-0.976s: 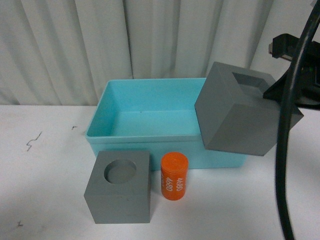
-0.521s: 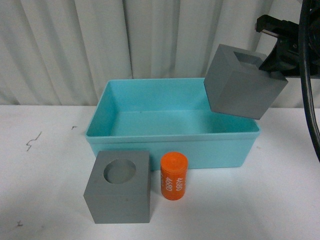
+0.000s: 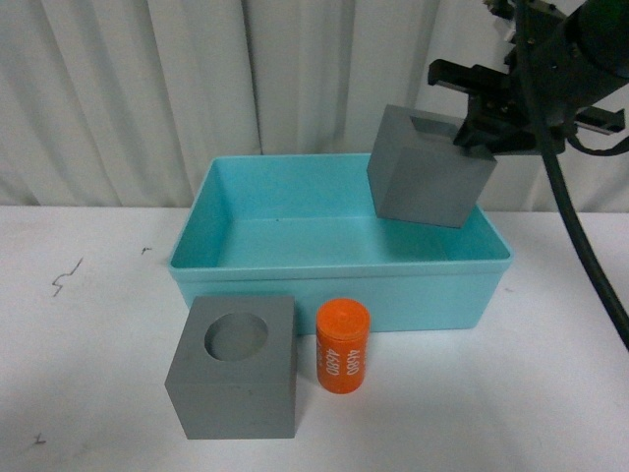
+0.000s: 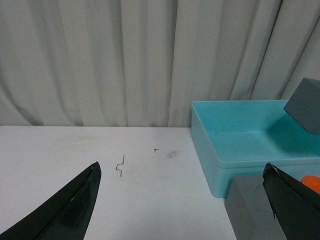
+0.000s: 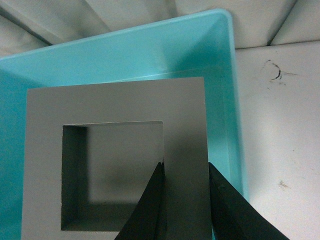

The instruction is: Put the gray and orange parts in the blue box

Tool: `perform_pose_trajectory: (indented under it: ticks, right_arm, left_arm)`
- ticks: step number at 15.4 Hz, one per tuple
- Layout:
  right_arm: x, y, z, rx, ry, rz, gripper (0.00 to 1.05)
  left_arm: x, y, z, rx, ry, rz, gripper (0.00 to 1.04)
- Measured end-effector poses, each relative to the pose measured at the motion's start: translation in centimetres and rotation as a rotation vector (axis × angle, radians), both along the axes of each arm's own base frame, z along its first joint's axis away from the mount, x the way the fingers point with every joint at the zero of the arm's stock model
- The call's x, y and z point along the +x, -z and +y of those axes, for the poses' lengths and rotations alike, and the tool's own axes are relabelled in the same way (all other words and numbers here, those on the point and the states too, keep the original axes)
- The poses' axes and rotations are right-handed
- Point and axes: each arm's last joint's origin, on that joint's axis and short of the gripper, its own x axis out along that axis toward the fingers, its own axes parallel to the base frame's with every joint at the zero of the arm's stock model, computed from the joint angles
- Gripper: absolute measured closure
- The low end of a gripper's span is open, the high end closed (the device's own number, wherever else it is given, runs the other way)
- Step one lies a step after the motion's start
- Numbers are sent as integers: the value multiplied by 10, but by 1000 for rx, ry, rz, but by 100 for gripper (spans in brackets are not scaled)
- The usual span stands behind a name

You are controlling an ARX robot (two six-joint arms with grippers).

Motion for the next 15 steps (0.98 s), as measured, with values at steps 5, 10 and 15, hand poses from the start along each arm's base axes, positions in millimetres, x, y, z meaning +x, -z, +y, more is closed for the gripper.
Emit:
perform_pose_trajectory:
  ticks: [5, 10, 15]
  right_arm:
    - [1, 26, 16, -71, 10, 74, 86]
    - [-2, 30, 13, -99, 36, 70, 60]
    - [-38, -36, 4, 23, 59, -186, 4]
  left_arm:
    - [0, 0, 0, 0, 0, 0, 7]
    - [0, 0, 0, 0, 0, 0, 7]
    - [0, 0, 0, 0, 0, 0, 7]
